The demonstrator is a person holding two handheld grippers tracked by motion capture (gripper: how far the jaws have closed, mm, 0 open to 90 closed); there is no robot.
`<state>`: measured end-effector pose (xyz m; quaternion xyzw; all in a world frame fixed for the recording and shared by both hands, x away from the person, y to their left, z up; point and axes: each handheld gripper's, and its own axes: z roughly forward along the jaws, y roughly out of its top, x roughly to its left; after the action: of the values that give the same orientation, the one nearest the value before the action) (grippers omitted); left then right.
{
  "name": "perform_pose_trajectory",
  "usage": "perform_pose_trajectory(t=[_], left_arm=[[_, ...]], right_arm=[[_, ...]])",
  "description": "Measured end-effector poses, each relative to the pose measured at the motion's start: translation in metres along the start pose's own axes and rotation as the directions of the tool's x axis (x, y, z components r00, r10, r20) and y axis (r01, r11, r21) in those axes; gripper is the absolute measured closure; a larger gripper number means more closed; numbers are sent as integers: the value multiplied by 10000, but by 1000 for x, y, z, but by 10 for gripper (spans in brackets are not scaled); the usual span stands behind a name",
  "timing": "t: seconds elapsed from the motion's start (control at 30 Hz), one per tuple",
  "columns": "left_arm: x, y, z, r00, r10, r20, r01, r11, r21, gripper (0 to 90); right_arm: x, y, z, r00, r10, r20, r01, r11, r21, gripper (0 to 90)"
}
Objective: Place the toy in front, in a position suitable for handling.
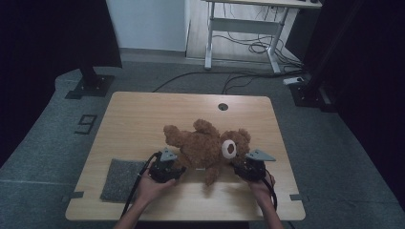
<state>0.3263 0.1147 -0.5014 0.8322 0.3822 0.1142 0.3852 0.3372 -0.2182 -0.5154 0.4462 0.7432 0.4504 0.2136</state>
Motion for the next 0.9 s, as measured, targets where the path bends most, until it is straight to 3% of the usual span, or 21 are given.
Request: perform_pose_trajectory(t=[0.2, 0.27, 0.5, 0.6, 0.7, 0.9], left_arm=[[-2, -14, 3, 10000, 45, -22, -44, 9996, 283, 598], [0, -19, 2, 9999, -39, -100, 42, 9998, 210, 593], [7, -21, 5, 9993, -282, -238, 289, 9992, 278, 563], [17, -18, 9, 9975, -640, -312, 649, 9975, 278, 558], [19, -17, 10, 9968, -687, -411, 699, 9971, 284, 557], [15, -19, 5, 9954, -652, -708, 671, 9974, 250, 418]], right_arm=[[7, -15, 0, 9999, 48, -108, -45, 9997, 245, 519], [9, -23, 3, 9995, 264, -186, -258, 9991, 348, 515], [11, -23, 9, 9993, 295, -216, -287, 9990, 356, 505], [9, -19, 19, 9990, 413, -198, -407, 9987, 306, 496], [9, -17, 23, 9990, 423, -158, -418, 9987, 291, 496], [9, -17, 24, 9994, 287, -170, -282, 9991, 317, 493]])
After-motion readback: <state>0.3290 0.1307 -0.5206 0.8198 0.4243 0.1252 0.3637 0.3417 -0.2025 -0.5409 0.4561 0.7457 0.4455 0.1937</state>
